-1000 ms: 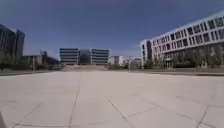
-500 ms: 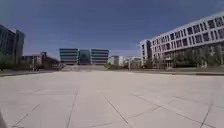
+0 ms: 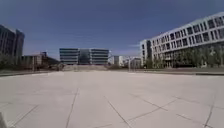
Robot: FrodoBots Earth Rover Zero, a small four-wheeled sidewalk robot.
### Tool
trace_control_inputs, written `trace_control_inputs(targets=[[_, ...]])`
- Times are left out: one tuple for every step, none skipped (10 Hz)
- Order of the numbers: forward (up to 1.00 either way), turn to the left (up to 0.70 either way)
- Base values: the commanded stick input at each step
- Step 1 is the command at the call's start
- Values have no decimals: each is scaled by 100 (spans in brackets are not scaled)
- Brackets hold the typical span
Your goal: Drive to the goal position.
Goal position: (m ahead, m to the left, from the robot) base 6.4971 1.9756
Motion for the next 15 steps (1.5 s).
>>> trace_control_inputs(targets=[[9,-5],[9,-5],[9,-5],[9,-5],[9,-5],[9,-5],[9,-5],[9,-5],[9,-5],[9,-5],[9,-5],[9,-5],[9,-5],[9,-5],[9,-5]])
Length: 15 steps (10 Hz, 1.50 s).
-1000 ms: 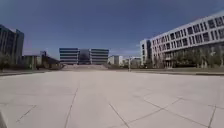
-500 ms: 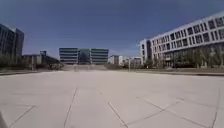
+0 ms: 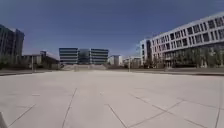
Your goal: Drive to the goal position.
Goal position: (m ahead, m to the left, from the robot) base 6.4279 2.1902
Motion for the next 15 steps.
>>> trace_control_inputs(targets=[[9,-5],[9,-5],[9,-5],[9,-5],[9,-5],[9,-5],[9,-5],[9,-5],[9,-5],[9,-5],[9,-5],[9,-5],[9,-5],[9,-5],[9,-5]])
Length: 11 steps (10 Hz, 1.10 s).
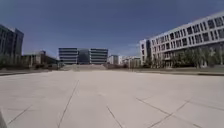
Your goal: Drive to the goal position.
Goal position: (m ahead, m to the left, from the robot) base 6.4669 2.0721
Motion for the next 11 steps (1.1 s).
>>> trace_control_inputs(targets=[[9,-5],[9,-5],[9,-5],[9,-5],[9,-5],[9,-5],[9,-5],[9,-5],[9,-5],[9,-5],[9,-5]])
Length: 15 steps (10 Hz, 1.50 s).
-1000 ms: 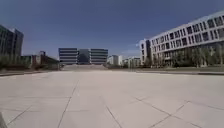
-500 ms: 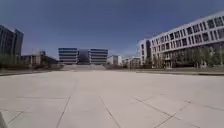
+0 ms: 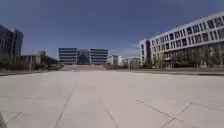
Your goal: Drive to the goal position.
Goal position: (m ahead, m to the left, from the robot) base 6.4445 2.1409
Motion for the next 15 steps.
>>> trace_control_inputs(targets=[[9,-5],[9,-5],[9,-5],[9,-5],[9,-5],[9,-5],[9,-5],[9,-5],[9,-5],[9,-5],[9,-5],[9,-5],[9,-5],[9,-5],[9,-5]])
